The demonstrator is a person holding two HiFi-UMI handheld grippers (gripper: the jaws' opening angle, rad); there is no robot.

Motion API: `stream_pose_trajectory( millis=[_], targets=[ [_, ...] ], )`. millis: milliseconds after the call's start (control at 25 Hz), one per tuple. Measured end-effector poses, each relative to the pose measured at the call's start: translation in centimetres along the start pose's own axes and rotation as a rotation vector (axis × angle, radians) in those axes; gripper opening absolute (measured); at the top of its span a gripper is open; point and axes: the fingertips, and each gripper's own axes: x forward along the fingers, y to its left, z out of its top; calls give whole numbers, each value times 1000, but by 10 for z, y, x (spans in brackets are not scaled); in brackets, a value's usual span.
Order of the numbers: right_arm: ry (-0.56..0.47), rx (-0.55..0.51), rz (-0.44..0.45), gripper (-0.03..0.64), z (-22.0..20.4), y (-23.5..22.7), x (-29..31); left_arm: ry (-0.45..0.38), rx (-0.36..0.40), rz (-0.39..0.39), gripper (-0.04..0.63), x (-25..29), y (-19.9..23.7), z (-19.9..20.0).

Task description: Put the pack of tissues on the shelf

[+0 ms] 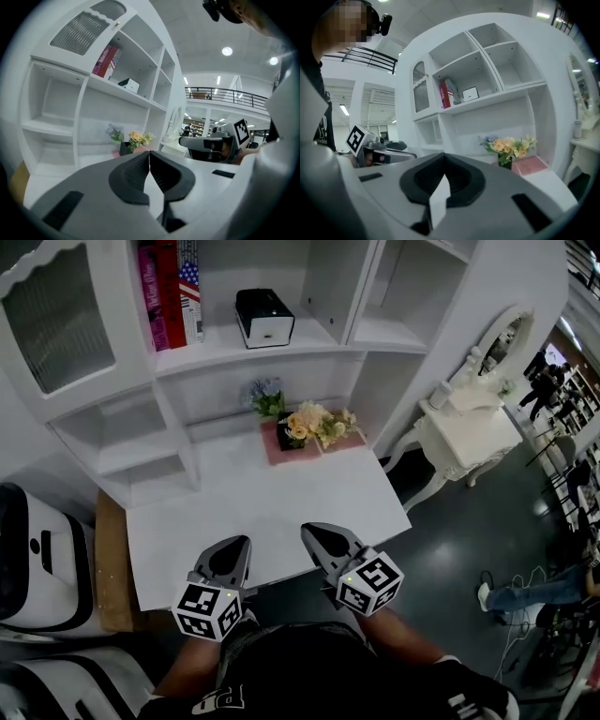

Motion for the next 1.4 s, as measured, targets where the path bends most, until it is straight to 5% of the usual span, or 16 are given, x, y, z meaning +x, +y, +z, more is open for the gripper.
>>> stream_pose_trajectory(
  millis=[640, 1400],
  targets=[
    [23, -17, 133, 7, -23, 7, -96, -18, 1, 109, 15, -20, -99, -29],
    [-20, 1, 164, 7, -30, 14, -133, -4, 44, 130, 15, -31, -143, -40]
  ],
)
